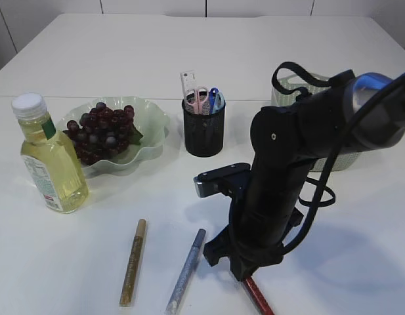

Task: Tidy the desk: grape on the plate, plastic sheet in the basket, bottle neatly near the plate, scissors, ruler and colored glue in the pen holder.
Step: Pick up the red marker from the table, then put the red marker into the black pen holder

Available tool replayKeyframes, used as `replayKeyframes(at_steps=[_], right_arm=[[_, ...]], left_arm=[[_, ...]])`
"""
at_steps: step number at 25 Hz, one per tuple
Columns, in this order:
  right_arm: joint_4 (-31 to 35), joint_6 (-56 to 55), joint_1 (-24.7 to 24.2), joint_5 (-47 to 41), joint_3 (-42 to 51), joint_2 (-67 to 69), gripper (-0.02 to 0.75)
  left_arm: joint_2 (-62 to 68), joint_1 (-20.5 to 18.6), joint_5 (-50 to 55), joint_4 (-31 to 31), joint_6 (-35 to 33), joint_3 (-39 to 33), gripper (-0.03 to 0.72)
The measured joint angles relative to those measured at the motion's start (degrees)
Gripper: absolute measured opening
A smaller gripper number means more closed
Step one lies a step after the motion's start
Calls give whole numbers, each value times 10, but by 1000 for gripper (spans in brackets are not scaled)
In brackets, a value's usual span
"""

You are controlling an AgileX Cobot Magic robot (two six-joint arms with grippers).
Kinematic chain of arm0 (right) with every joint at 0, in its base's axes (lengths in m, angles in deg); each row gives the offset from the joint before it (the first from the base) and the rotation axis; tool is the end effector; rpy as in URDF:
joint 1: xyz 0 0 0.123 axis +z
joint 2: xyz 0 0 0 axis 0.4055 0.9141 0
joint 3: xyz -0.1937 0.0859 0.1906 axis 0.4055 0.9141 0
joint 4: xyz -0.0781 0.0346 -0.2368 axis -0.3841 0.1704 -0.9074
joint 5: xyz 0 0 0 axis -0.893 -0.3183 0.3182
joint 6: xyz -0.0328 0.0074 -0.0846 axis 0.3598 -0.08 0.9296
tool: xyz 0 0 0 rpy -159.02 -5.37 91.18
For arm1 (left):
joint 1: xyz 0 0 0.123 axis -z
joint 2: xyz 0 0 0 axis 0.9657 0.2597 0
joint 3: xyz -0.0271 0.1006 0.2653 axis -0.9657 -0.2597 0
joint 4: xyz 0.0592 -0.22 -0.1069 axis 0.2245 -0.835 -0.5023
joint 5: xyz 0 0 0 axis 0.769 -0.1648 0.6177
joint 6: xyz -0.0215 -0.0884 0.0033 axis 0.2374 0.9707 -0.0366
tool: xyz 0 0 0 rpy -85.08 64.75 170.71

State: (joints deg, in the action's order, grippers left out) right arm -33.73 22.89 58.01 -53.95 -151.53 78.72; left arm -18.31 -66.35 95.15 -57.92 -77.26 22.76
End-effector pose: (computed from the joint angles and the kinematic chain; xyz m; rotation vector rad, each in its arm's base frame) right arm 0.2774 0.2096 0.1273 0.8217 -2.9606 -0.2991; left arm 0.1234 -0.0343 0.3520 0.3859 2.2541 -0.2157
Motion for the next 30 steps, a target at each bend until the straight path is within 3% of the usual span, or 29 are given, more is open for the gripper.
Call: replayKeyframes(at_steps=[14,30], right_arm=[[1,17,0,39,0,-116,155],[-46,17,0,292,2,-229,155]], left_arm=[[0,0,6,0,3,0,309],[0,0,6,0,3,0,309]])
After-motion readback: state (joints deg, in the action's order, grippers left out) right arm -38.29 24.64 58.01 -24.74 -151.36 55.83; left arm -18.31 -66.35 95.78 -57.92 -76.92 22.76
